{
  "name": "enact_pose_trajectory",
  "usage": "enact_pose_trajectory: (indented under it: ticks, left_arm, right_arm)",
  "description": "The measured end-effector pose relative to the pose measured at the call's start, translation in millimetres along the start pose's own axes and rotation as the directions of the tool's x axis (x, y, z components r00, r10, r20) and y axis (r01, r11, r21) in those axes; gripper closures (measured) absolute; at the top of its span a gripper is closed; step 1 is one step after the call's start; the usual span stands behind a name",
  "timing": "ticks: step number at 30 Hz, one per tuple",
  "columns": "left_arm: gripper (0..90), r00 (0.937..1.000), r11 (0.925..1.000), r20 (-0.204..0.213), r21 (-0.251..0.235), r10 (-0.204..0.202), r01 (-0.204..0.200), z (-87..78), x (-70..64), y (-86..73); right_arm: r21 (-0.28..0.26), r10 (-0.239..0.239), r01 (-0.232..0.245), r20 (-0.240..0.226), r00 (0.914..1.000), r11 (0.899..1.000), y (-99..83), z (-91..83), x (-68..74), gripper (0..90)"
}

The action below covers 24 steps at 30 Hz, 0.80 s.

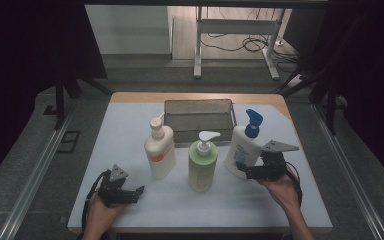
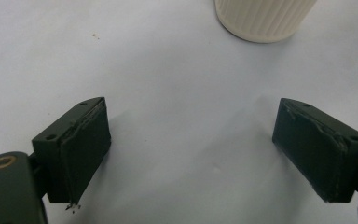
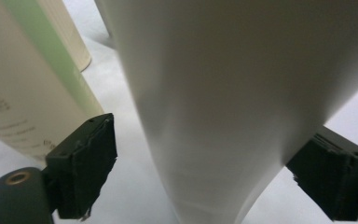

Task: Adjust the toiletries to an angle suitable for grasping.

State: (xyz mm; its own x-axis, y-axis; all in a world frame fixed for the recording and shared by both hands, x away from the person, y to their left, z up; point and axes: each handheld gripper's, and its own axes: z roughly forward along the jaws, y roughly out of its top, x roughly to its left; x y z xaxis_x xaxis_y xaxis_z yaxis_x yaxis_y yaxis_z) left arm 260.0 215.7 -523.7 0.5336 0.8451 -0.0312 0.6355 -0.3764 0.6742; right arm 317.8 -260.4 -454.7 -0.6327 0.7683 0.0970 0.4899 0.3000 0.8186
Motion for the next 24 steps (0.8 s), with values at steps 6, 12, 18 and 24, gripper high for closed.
enact_pose_trajectory:
  ticks: [6,12,18,24]
  left_arm:
    - [10.8,1.0,1.0,0.0,0.0,0.0,0.0,0.0,0.0,0.0]
    - [10.8,1.0,1.0,0.0,0.0,0.0,0.0,0.0,0.0,0.0]
    - [10.8,1.0,1.0,0.0,0.0,0.0,0.0,0.0,0.0,0.0]
    - [10.8,1.0,1.0,0.0,0.0,0.0,0.0,0.0,0.0,0.0]
  right_arm:
    - [-0.01,-0.025,0.025,0.033,0.9992,1.0,2.7,0.2,0.0,25.7]
    - [-0.036,-0.05,0.05,0.022,0.9985,0.998,3.3,-1.0,0.1,35.0]
    - [-0.045,-0.08,0.081,0.012,0.9967,0.996,4.2,-0.6,-1.3,35.4]
    - [-0.041,-0.1,0.101,0.031,0.9945,0.994,7.2,0.7,1.5,37.3]
